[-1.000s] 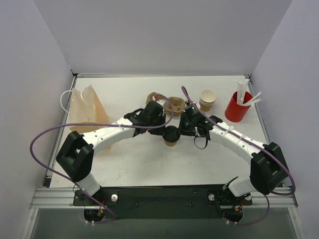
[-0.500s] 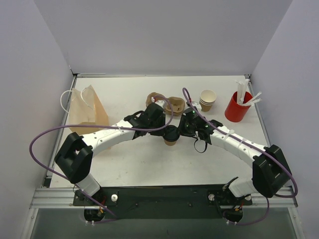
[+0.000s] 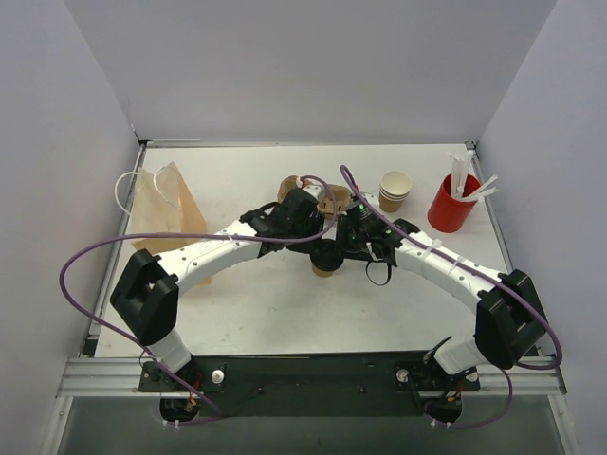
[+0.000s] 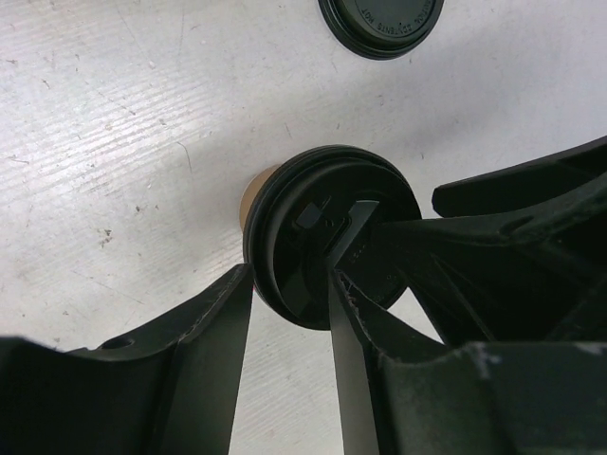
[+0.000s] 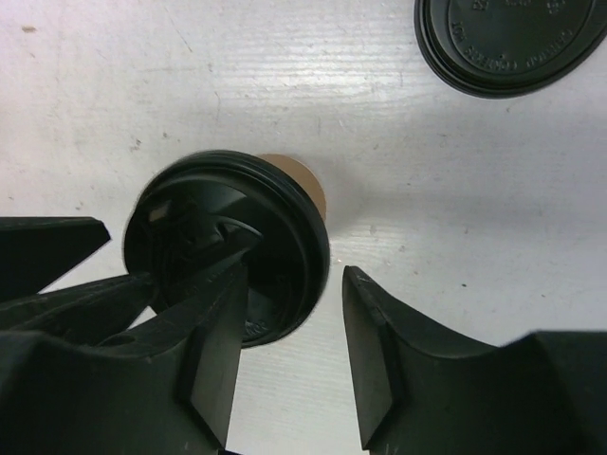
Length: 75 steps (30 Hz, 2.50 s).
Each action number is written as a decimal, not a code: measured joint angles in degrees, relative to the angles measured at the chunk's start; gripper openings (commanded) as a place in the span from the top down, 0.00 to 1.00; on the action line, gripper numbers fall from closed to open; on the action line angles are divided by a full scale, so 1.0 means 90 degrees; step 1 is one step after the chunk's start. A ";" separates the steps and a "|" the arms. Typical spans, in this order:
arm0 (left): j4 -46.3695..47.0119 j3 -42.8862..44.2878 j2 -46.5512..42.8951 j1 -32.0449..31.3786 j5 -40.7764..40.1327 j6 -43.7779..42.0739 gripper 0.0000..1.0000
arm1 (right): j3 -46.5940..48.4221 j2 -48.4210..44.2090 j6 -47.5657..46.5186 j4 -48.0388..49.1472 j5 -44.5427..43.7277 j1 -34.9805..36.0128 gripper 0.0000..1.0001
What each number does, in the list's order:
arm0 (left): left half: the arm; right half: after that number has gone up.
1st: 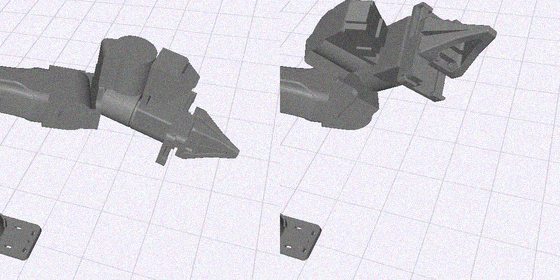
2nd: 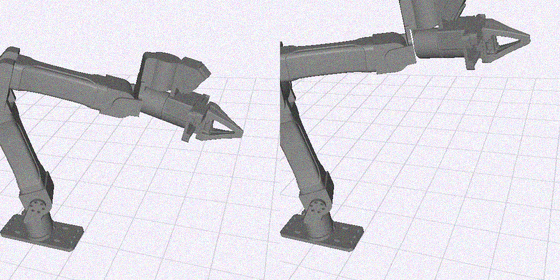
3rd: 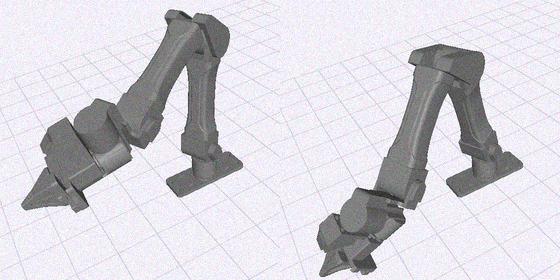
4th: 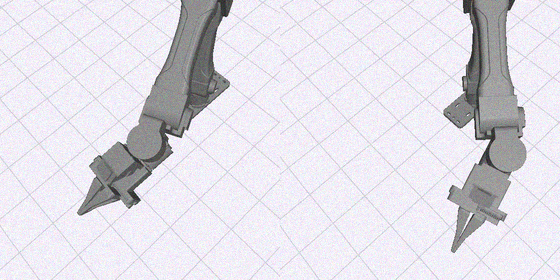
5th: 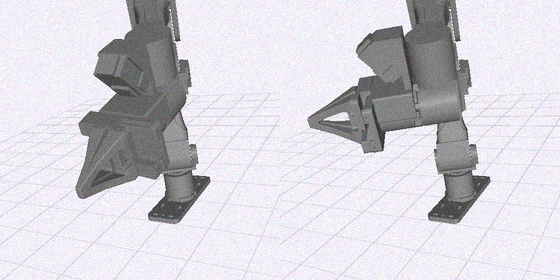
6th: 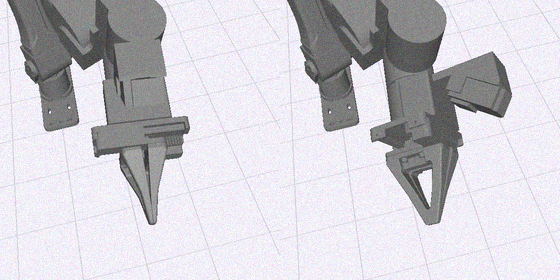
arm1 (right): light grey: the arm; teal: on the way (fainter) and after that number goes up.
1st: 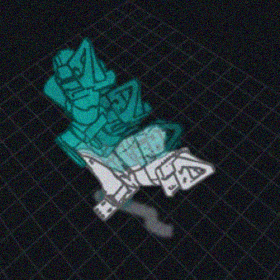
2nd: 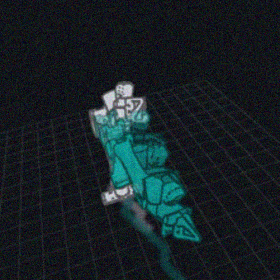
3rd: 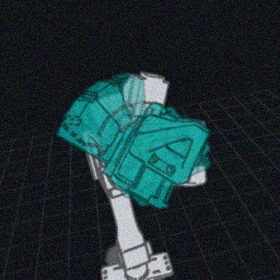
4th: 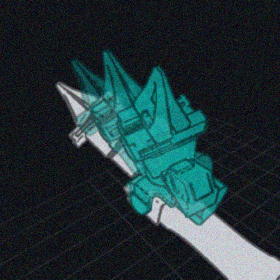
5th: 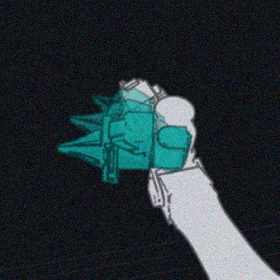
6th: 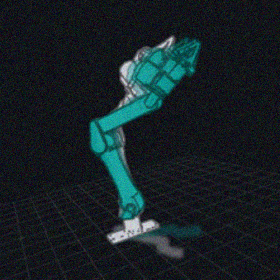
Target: Pack the takeout coffee
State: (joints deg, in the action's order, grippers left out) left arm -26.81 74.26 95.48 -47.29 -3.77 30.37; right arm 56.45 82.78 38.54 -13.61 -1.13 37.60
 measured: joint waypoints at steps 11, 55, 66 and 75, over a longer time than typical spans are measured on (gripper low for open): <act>-0.0350 0.0015 -0.0129 0.0325 0.0010 0.0002 0.50 | 0.0549 0.0058 -0.0602 -0.0498 -0.0168 0.0012 0.43; -0.0624 -0.0605 -0.1311 0.1321 -0.0148 -0.0019 0.50 | 0.2123 0.1710 -0.1773 -0.1319 -0.0797 0.0959 0.33; -0.0619 -0.0716 -0.1430 0.1392 -0.0053 -0.0114 0.50 | 0.2101 0.1608 -0.1632 -0.1518 -0.1032 0.0937 0.42; -0.0612 -0.0831 -0.1481 0.1399 0.0007 -0.0141 0.50 | 0.1277 0.0304 -0.1285 -0.1809 -0.1117 0.0291 0.43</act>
State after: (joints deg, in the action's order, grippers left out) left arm -32.32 66.78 82.15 -34.70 -3.70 29.10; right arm 67.94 85.52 26.98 -29.89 -11.18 40.23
